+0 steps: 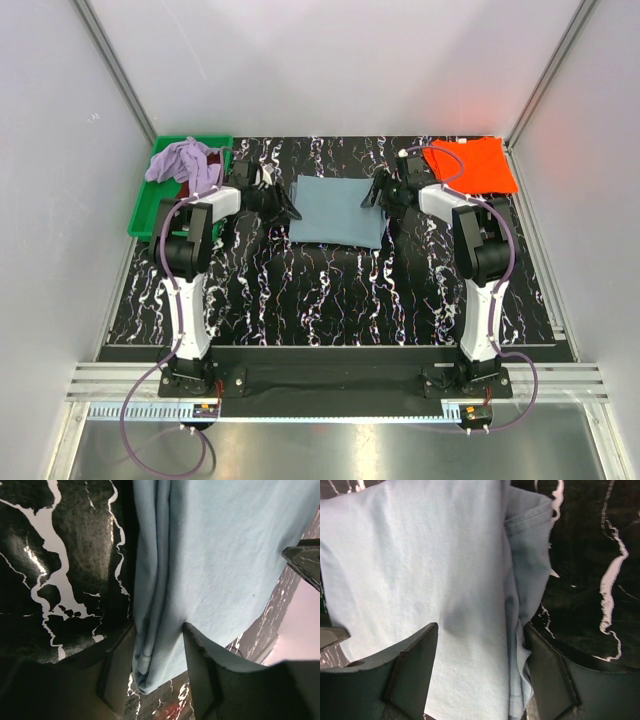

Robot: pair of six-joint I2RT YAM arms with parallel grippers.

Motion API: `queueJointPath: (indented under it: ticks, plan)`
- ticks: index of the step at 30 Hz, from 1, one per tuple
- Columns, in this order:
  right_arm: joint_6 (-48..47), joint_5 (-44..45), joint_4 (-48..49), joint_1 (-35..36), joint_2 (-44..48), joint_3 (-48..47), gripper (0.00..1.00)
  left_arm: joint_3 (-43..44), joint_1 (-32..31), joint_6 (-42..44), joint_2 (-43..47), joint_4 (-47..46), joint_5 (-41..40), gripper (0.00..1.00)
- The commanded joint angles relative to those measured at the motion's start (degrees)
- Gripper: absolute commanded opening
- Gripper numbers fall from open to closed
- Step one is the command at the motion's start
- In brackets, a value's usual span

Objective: Fold and stack the t-shirts
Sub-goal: Neatly place the folded tshirt to the corner

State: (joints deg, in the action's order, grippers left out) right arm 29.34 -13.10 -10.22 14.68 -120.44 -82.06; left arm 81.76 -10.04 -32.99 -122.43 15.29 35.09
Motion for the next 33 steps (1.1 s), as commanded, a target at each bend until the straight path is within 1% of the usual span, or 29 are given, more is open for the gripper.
queueJointPath:
  ticks: [1,2,4,5,6,8,9,12,14,17,20,23,27,28,29,30,31,32,33]
  plan:
    - [0.8,-3.1,0.6,0.5,-2.8,1.6,0.75,0.2,-0.2,1.7,-2.1,-0.4,-2.0,0.45]
    - [0.7,-3.4,0.6,0.4,-3.0,1.6,0.74,0.5,-0.2,1.7,-2.3,-0.1,-1.8,0.39]
    - [0.7,-4.5,1.5,0.3,-3.1,2.3,0.73,0.4,-0.2,1.8,-2.6,0.0,-1.8,0.35]
    - [0.8,-5.3,2.3,-0.1,-2.9,2.8,0.72,0.2,-0.2,1.7,-2.6,0.1,-2.0,0.29]
    - [0.9,-5.9,3.5,-0.3,-2.9,3.2,0.70,0.2,-0.2,1.7,-2.7,0.3,-2.1,0.27]
    - [1.2,-6.9,4.0,-0.9,-2.8,4.0,0.64,0.0,-0.2,1.7,-3.1,0.3,-2.5,0.21]
    - [1.3,-7.3,4.8,-1.5,-2.7,4.4,0.62,0.0,-0.2,1.7,-3.1,0.4,-2.6,0.16]
    - [1.9,-8.7,6.3,-3.0,-2.5,5.8,0.54,-0.1,-0.2,1.3,-3.4,0.4,-3.4,0.11]
    - [1.7,-10.0,7.2,-3.3,-2.6,6.1,0.50,-0.2,-0.2,1.0,-3.7,0.1,-3.4,0.10]
    - [1.5,-12.3,7.5,-3.5,-4.0,4.7,0.49,-0.1,-0.2,1.0,-4.1,0.1,-3.2,0.09]
    - [1.7,-12.5,7.6,-3.4,-4.2,4.4,0.52,-0.1,-0.2,0.9,-4.0,0.1,-3.3,0.09]
    - [2.0,-12.6,8.3,-3.5,-4.9,4.5,0.52,0.1,-0.2,0.7,-4.0,0.2,-3.4,0.09]
    - [3.0,-13.2,9.1,-3.5,-6.9,3.6,0.47,0.1,-0.3,0.4,-4.3,-0.1,-3.3,0.09]
    - [3.0,-13.1,9.0,-3.5,-7.2,2.9,0.40,0.0,-0.3,0.4,-4.3,0.0,-3.2,0.09]
    - [2.5,-12.7,9.2,-3.5,-7.0,2.8,0.22,0.1,-0.3,0.1,-4.2,-0.1,-3.3,0.09]
    - [2.0,-11.9,9.6,-3.5,-6.6,3.0,0.13,0.1,-0.3,-0.2,-4.1,0.4,-3.2,0.09]
    - [1.3,-11.4,9.7,-3.5,-6.0,3.6,0.08,-0.1,-0.3,-0.7,-4.0,0.4,-2.8,0.09]
    - [-0.7,-10.8,8.7,-3.5,-5.0,3.4,0.01,-0.3,-0.3,-1.7,-3.3,-0.6,-2.3,0.09]
    - [-2.0,-9.3,7.4,-3.5,-4.5,3.1,0.00,-0.7,-0.3,-2.3,-2.7,-0.7,-2.0,0.11]
